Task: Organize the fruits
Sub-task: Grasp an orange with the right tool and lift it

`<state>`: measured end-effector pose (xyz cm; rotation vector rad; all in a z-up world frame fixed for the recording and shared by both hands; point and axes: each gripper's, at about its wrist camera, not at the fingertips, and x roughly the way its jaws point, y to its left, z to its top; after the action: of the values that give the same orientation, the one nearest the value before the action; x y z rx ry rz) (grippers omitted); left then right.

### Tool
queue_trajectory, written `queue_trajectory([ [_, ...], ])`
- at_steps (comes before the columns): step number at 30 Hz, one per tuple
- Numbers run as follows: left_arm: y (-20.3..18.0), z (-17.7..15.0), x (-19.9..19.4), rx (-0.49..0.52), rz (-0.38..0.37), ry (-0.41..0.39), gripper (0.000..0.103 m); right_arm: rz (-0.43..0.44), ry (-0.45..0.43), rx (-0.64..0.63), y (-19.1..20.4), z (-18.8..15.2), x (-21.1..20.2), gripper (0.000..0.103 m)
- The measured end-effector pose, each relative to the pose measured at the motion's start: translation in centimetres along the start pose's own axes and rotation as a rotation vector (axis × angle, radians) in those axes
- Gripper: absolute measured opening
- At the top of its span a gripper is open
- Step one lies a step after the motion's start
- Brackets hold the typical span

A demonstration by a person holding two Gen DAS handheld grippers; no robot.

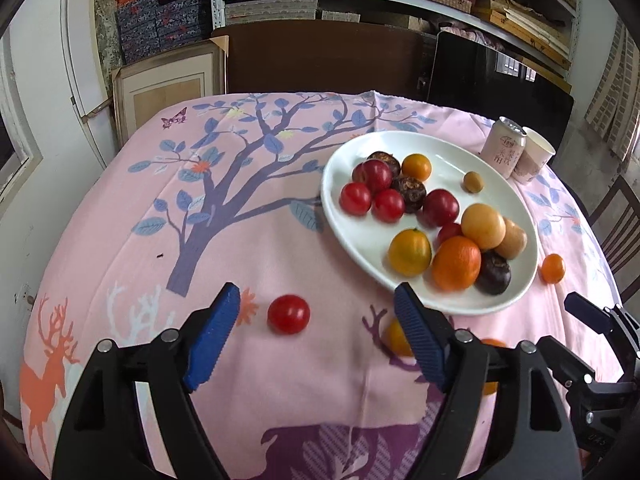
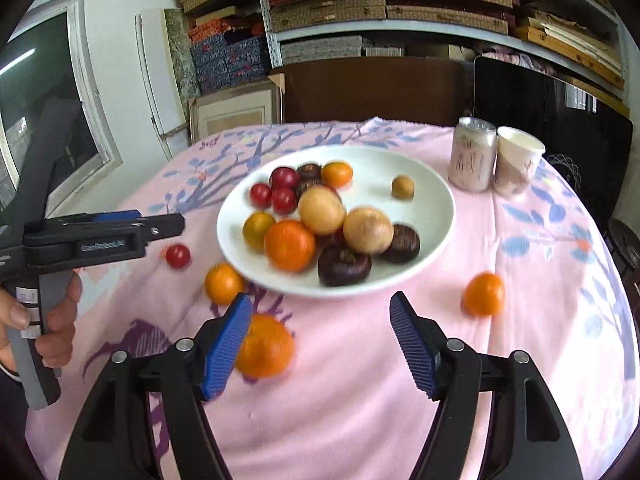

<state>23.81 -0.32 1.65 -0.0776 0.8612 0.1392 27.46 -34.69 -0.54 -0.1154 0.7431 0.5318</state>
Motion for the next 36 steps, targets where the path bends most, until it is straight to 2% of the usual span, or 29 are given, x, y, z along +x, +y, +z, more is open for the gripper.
queue_trajectory([
  [4, 0.9, -2.7, -0.8, 0.024, 0.024, -0.015, 0.083, -0.007, 0.046, -0.017, 1.3, -1.8, 0.6, 0.073],
  [8, 1.8, -3.9, -1.0, 0.023, 0.032, -0.018, 0.083, -0.013, 0.072, -0.021, 2.6, -2.5, 1.4, 0.073],
  [12, 2.9, -4.5, -0.9, -0.028, -0.013, -0.022, 0.083, -0.031, 0.096, -0.055, 4.1, -2.8, 2.2, 0.073],
  [18, 3.3, -4.8, -1.2, -0.012, -0.030, -0.037, 0.083, -0.073, 0.124, -0.087, 5.7, -2.7, 4.0, 0.072],
  [19, 3.2, -4.8, -1.1, -0.006, -0.029, -0.035, 0.083, -0.086, 0.138, -0.091, 5.9, -2.6, 4.5, 0.063],
  [20, 3.2, -4.9, -1.2, -0.002, -0.025, -0.037, 0.083, -0.096, 0.156, -0.090, 6.0, -2.6, 5.0, 0.049],
  [26, 2.9, -5.0, -1.0, 0.007, -0.023, -0.036, 0.083, -0.105, 0.158, -0.007, 4.7, -2.9, 4.6, 0.046],
  [36, 2.5, -5.5, 0.5, 0.020, -0.009, -0.010, 0.083, -0.043, 0.137, 0.123, 1.6, -5.5, 0.6, 0.046],
])
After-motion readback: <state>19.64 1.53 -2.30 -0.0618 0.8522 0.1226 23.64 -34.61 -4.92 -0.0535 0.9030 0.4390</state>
